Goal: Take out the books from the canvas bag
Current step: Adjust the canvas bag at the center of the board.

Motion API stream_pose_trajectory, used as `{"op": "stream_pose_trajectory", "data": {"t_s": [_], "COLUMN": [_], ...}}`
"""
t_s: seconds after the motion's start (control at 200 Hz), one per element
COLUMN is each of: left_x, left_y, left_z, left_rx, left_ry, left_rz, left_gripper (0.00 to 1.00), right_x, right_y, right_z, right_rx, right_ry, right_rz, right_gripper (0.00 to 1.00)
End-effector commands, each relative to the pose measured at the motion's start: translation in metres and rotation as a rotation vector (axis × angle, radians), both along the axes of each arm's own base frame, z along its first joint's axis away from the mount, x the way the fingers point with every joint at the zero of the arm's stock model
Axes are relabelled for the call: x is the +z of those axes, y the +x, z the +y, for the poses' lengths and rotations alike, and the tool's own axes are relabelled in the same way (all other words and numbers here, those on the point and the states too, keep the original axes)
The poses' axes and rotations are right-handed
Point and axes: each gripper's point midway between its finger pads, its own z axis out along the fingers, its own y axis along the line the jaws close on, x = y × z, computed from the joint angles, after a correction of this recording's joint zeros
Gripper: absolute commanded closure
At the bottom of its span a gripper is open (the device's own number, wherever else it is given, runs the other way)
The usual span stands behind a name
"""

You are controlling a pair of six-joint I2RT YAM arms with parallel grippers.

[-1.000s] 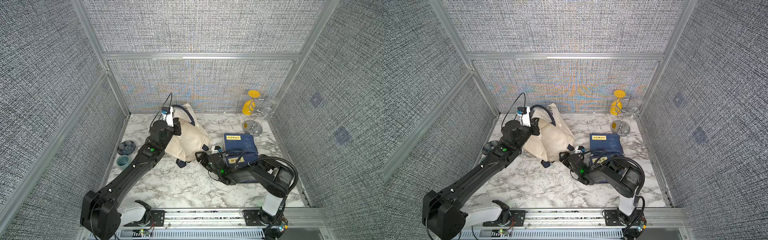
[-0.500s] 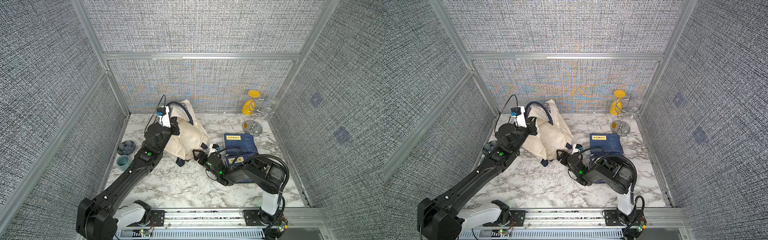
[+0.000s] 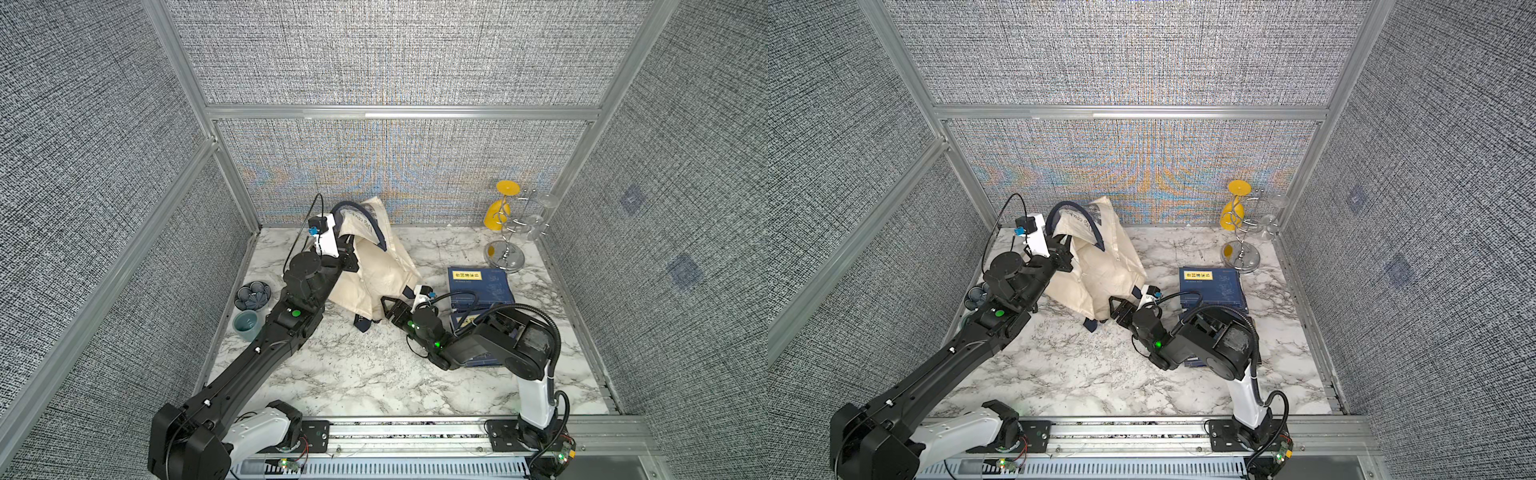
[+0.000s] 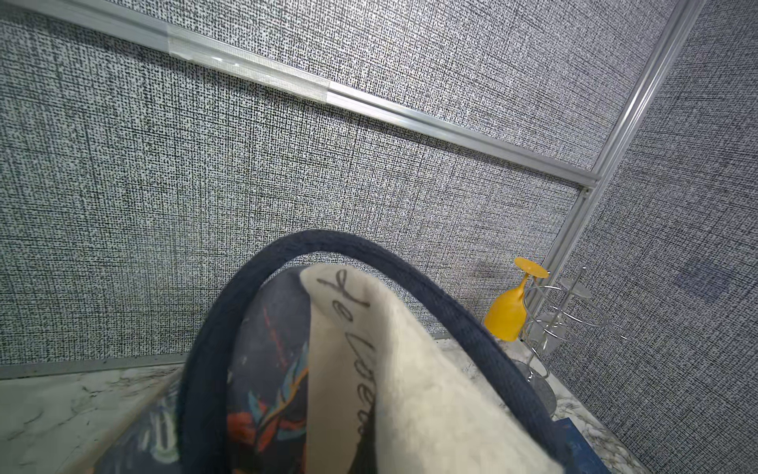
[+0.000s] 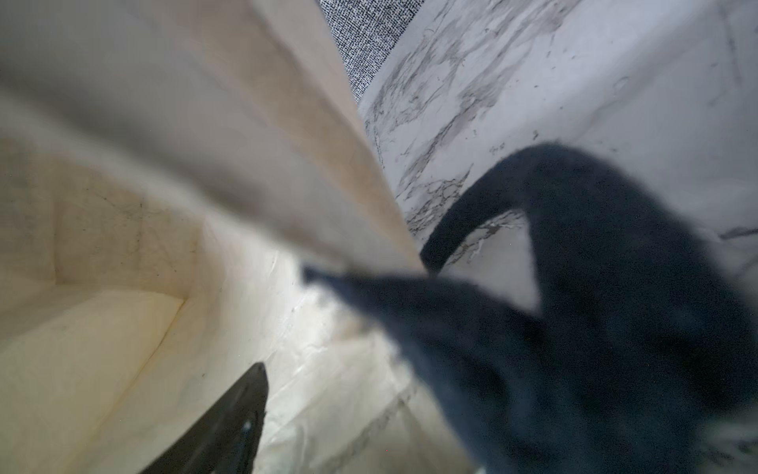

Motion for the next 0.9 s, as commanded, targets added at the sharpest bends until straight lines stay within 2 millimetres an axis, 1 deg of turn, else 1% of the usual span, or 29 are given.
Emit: {"op": "stream_pose_trajectory", "data": {"t_s": [0.0,0.09,0.2,0.305,0.435,0.515,0.58,0.735,0.895], "left_x": [0.027,0.025,0.024,0.022,0.020,0.017,0.015,0.007,-0.006], "left_y": [-0.005,-0.004,-0.003,-0.003,-0.001,0.000,0.001,0.008,0.016], "left_z": [0.000,0.000,0.000,0.001,0.000,-0.001,-0.002,-0.004,-0.006], "left_rx": [-0.016,-0.016,-0.013,-0.006,-0.006,-0.008,-0.006,0.000,0.015], "left_ry": [-0.056,-0.054,-0.052,-0.050,-0.044,-0.041,-0.038,-0.014,0.015], "left_rz": [-0.091,-0.084,-0.082,-0.081,-0.075,-0.066,-0.057,-0.019,0.041], "left_gripper": [1.00,1.00,1.00,1.00,1.00,1.00,1.00,1.00,1.00], "right_x": [0.023,0.022,0.024,0.027,0.032,0.035,0.035,0.034,0.035], "right_y": [0.004,0.006,0.009,0.010,0.010,0.009,0.009,0.007,0.005], "right_z": [0.007,0.011,0.011,0.014,0.016,0.015,0.014,0.011,0.008], "right_rx": [0.019,0.032,0.030,0.042,0.057,0.059,0.060,0.059,0.057], "right_ry": [0.045,0.050,0.081,0.095,0.100,0.089,0.073,0.048,0.033], "right_rz": [-0.086,-0.089,-0.111,-0.126,-0.142,-0.153,-0.150,-0.145,-0.146], "right_gripper": [0.30,0.39,0.54,0.63,0.79,0.93,1.00,1.00,1.00]}}
